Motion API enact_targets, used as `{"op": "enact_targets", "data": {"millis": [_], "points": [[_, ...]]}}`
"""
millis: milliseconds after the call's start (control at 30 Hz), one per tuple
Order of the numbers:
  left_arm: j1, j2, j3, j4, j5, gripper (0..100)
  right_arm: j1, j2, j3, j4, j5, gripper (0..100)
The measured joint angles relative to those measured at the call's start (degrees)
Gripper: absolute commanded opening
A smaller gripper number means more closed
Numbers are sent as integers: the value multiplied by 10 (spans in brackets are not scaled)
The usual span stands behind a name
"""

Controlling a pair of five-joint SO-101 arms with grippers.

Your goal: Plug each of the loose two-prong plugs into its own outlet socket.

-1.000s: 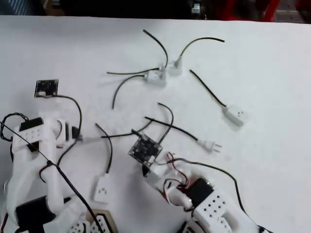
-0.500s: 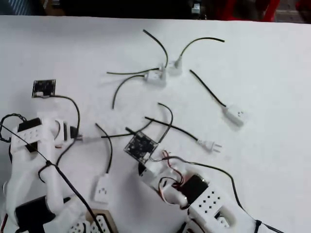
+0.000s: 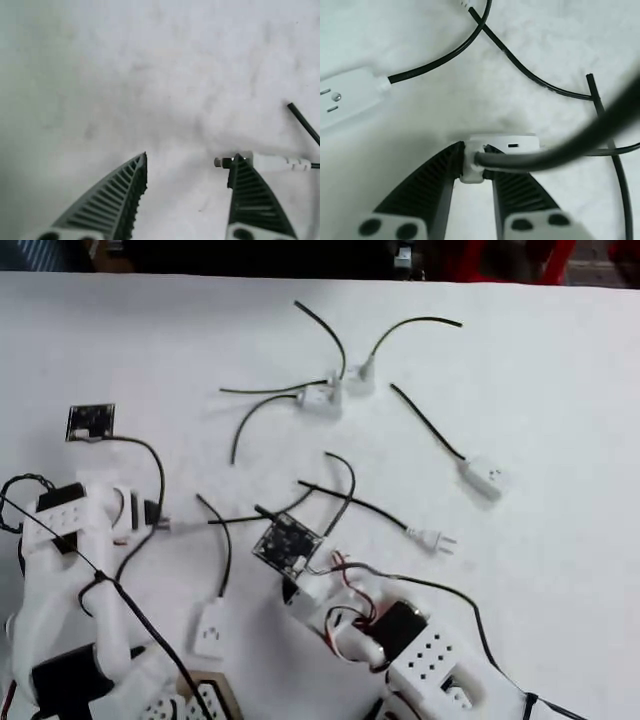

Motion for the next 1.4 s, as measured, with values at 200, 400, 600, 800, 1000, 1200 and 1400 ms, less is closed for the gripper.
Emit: {"op": "enact_targets", "data": {"millis": [200, 400, 600, 800, 1000, 1200, 1400], "points": [[0, 0, 0, 0, 0, 260, 17, 5, 0, -10, -2, 16], [0, 0, 0, 0, 0, 260, 17, 5, 0, -11, -20, 16], [0, 0, 0, 0, 0, 260, 17, 0, 28, -50, -25, 16], [0, 0, 0, 0, 0, 260, 17, -1, 37, -57, -25, 16], [0, 0, 0, 0, 0, 260, 17, -2, 17, -4, 5, 16], [0, 0, 0, 0, 0, 260, 17, -2, 12, 31, 45, 16], [0, 0, 0, 0, 0, 260, 18, 0, 15, 58, 76, 16]]}}
